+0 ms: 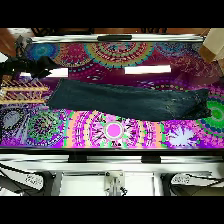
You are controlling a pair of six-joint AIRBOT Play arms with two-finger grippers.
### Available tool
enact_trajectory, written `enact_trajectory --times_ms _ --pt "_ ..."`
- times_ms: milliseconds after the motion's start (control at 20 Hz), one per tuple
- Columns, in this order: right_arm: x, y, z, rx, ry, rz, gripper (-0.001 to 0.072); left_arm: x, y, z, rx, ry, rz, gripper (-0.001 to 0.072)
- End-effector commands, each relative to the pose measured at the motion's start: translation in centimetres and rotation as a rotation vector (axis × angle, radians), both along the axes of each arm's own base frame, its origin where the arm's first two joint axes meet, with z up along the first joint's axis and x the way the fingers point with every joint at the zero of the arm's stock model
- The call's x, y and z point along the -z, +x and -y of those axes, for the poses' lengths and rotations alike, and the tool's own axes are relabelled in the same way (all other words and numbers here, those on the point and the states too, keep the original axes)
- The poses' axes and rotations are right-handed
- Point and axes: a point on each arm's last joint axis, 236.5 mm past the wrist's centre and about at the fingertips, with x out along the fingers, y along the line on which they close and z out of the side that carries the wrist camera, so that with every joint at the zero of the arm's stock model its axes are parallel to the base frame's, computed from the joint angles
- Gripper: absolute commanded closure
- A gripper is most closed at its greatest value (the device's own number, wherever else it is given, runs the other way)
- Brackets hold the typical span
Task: Fold the shirts.
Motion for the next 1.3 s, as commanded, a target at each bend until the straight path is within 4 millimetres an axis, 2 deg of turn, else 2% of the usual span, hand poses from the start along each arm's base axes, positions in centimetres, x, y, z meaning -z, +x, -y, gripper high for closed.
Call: enact_trajectory --times_ms 0,100,300,400,500,600,700,850,1000,1150,1200,1250 --pt "2.8 -4.1 -4.6 -0.217 0.021 -0.213 0.0044 4.5 -4.4 -4.8 -0.004 0.250 -0.227 -0.0010" --pt "3.5 -5.9 -6.6 -0.309 -0.023 -0.316 0.0043 6.1 -6.4 -6.6 -0.013 0.326 -0.326 -0.0011" --pt "3.3 -5.4 -11.4 -0.429 -0.027 -0.354 0.0043 10.7 -8.5 -6.4 0.002 0.309 -0.451 -0.0012" --pt "3.4 -4.8 -13.5 -0.480 -0.039 -0.355 0.0043 12.9 -7.5 -6.5 0.003 0.307 -0.443 -0.0013" --pt "3.4 -4.4 -15.4 -0.528 -0.048 -0.356 0.0043 14.2 -6.1 -6.4 -0.015 0.293 -0.418 -0.0013" --pt "3.4 -4.2 -16.8 -0.579 -0.066 -0.352 0.0043 15.6 -5.6 -6.9 -0.020 0.310 -0.419 -0.0013" --pt "3.4 -4.1 -17.5 -0.607 -0.080 -0.345 0.0043 16.4 -5.3 -7.3 -0.021 0.325 -0.417 -0.0013" --pt "3.4 -3.9 -17.4 -0.603 -0.085 -0.339 0.0043 17.1 -5.1 -6.9 -0.003 0.313 -0.411 -0.0013" --pt "3.4 -4.1 -17.6 -0.608 -0.080 -0.345 0.0043 18.0 -5.4 -5.3 0.026 0.249 -0.435 -0.0013" --pt "3.4 -4.3 -17.7 -0.616 -0.072 -0.354 0.0043 18.2 -5.6 -3.4 0.076 0.176 -0.437 -0.0008" --pt "3.4 -4.4 -17.8 -0.618 -0.071 -0.356 0.0043 18.0 -5.6 -3.1 0.079 0.158 -0.437 0.0008" --pt "3.4 -4.5 -17.8 -0.618 -0.069 -0.357 0.0043 17.9 -5.6 -2.9 0.078 0.150 -0.436 0.0122"
